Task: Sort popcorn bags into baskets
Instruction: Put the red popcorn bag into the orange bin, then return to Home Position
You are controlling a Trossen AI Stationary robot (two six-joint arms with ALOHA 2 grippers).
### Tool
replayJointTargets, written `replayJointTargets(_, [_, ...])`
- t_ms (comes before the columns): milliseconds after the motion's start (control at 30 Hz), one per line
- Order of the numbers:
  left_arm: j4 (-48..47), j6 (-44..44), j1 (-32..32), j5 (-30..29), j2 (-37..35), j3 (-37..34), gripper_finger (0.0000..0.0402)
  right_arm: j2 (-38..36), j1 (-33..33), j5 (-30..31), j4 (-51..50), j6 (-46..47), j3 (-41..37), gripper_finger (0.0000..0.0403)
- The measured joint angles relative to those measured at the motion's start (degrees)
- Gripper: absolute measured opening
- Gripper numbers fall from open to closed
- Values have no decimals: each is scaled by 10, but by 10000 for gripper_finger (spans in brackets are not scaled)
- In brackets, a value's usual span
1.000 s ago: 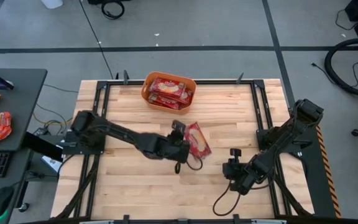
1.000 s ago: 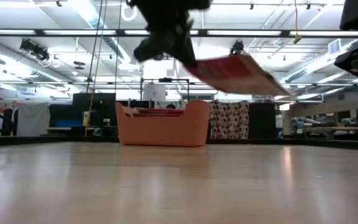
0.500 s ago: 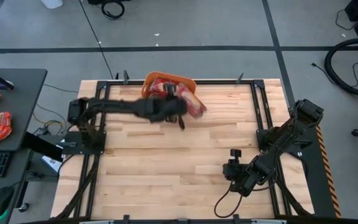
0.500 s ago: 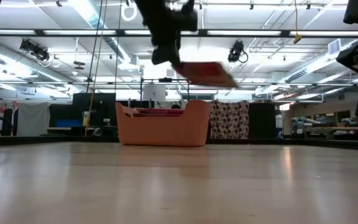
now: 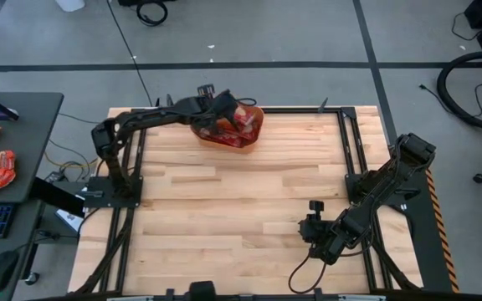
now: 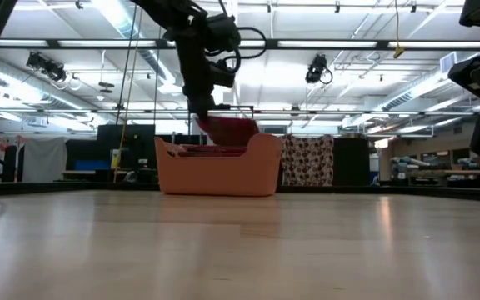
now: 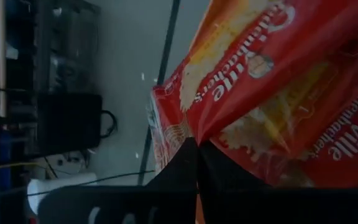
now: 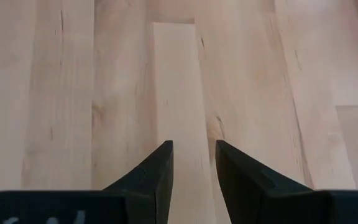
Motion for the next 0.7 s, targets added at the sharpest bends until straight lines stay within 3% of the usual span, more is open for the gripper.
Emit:
replayJointTargets(267, [-66, -58, -2, 21, 5, 0, 10, 0, 0, 1, 9, -1, 0, 125])
replayJointTargets(467, [-106, -89, -21, 17, 5, 0, 77, 0, 0, -1, 10, -1, 0, 125])
replayJointTargets(567, [-128, -92, -41, 16, -5, 1, 111, -4, 0, -42, 10, 6, 0, 125])
replayJointTargets(700, [-166, -113, -72, 31, -26, 1, 130, -36, -9, -59, 12, -1, 7, 124])
